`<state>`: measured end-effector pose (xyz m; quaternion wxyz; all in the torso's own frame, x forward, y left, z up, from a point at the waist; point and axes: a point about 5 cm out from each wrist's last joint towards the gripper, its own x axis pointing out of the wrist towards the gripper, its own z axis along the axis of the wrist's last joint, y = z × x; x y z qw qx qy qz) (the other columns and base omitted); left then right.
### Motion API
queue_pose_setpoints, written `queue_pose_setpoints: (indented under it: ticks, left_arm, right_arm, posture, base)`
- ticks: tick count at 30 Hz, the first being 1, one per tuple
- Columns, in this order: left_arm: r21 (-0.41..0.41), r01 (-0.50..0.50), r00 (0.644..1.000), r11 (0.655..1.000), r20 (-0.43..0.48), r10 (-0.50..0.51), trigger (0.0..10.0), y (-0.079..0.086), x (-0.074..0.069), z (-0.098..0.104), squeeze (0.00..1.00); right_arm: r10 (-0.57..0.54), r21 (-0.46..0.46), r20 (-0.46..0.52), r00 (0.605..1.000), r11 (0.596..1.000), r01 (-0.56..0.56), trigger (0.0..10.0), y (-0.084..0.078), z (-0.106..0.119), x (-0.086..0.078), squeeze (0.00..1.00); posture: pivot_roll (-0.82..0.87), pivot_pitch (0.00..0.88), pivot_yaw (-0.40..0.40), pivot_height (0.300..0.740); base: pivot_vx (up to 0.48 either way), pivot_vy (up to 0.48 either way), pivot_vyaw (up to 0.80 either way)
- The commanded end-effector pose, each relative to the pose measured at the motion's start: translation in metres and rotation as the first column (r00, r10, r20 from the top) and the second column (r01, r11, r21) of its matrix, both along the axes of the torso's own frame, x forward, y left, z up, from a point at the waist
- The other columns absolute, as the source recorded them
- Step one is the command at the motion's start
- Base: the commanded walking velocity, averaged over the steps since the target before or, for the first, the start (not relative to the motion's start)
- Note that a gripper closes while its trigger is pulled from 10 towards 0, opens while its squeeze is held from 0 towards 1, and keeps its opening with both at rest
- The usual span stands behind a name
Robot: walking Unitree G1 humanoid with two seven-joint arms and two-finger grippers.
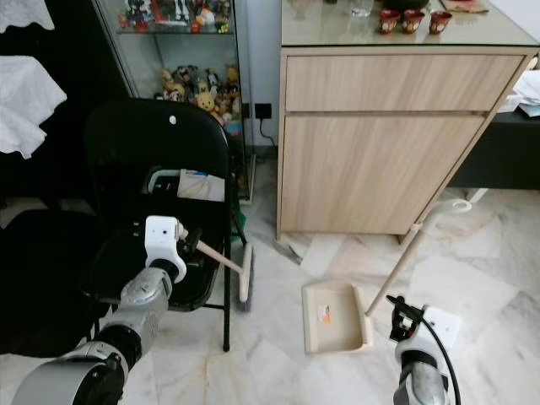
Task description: Sweep floor
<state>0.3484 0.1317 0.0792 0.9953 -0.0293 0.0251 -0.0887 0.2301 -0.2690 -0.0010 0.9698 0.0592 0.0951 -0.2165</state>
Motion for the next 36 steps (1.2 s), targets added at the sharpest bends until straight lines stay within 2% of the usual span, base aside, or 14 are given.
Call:
queue_pose_setpoints:
  ticks: [1, 6, 7, 10, 15, 20, 24, 30, 36]
  left_arm:
    - [-0.026, 0.016, 0.999, 1.000, 0.051, -0.014, 10.0, -0.002, 0.006, 0.013, 0.00]
    - [-0.014, 0.039, 0.997, 0.999, 0.069, -0.038, 10.0, -0.007, 0.007, 0.020, 0.00]
    - [-0.003, 0.053, 0.994, 0.999, 0.092, -0.052, 10.0, -0.007, 0.006, 0.022, 0.00]
    - [0.019, 0.064, 0.990, 0.998, 0.121, -0.065, 10.0, -0.008, 0.005, 0.026, 0.00]
    - [0.042, 0.058, 0.987, 0.997, 0.145, -0.063, 10.0, -0.006, 0.007, 0.032, 0.00]
    - [0.042, 0.064, 0.989, 0.997, 0.134, -0.069, 10.0, -0.009, 0.006, 0.031, 0.00]
    - [0.078, 0.073, 0.988, 0.994, 0.130, -0.083, 10.0, -0.008, -0.003, 0.022, 0.00]
    - [0.128, 0.092, 0.987, 0.988, 0.120, -0.107, 10.0, -0.003, -0.016, 0.012, 0.00]
    - [0.189, 0.112, 0.988, 0.976, 0.084, -0.129, 10.0, 0.002, -0.026, 0.002, 0.00]
  right_arm:
    - [-0.034, -0.002, 0.013, 0.999, 0.999, 0.034, 10.0, -0.003, 0.002, -0.001, 0.00]
    - [-0.063, -0.051, 0.089, 0.994, 0.996, 0.068, 10.0, -0.002, 0.022, 0.014, 0.00]
    - [-0.108, -0.085, 0.100, 0.989, 0.990, 0.116, 10.0, -0.006, 0.029, 0.015, 0.00]
    - [-0.174, -0.092, 0.137, 0.975, 0.978, 0.188, 10.0, -0.013, 0.038, 0.016, 0.00]
    - [-0.143, -0.110, 0.184, 0.973, 0.980, 0.165, 10.0, -0.007, 0.051, 0.018, 0.00]
    - [-0.105, -0.102, 0.164, 0.981, 0.987, 0.122, 10.0, 0.010, 0.046, 0.017, 0.00]
    - [-0.114, -0.090, 0.133, 0.985, 0.988, 0.127, 10.0, 0.018, 0.038, 0.008, 0.00]
    - [-0.118, -0.085, 0.098, 0.988, 0.988, 0.126, 10.0, 0.021, 0.032, -0.001, 0.00]
    - [-0.122, -0.088, 0.093, 0.988, 0.988, 0.130, 10.0, 0.018, 0.035, 0.000, 0.00]
  posture:
    - [-0.08, 0.083, 0.054, 0.740]
    - [-0.07, 0.092, 0.059, 0.740]
    - [-0.07, 0.094, 0.061, 0.740]
    - [-0.07, 0.094, 0.061, 0.740]
    - [-0.07, 0.103, 0.055, 0.740]
    - [-0.08, 0.090, 0.052, 0.740]
    - [-0.07, 0.073, 0.050, 0.740]
    - [-0.06, 0.058, 0.051, 0.740]
    - [-0.06, 0.078, 0.055, 0.740]
  base:
    - [0.000, 0.000, 0.00]
    - [0.000, 0.000, 0.00]
    - [0.000, 0.000, 0.00]
    - [0.000, 0.000, 0.00]
    - [0.000, 0.000, 0.00]
    - [0.000, 0.000, 0.00]
    - [0.000, 0.000, 0.00]
    - [0.000, 0.000, 0.00]
    - [0.000, 0.000, 0.00]
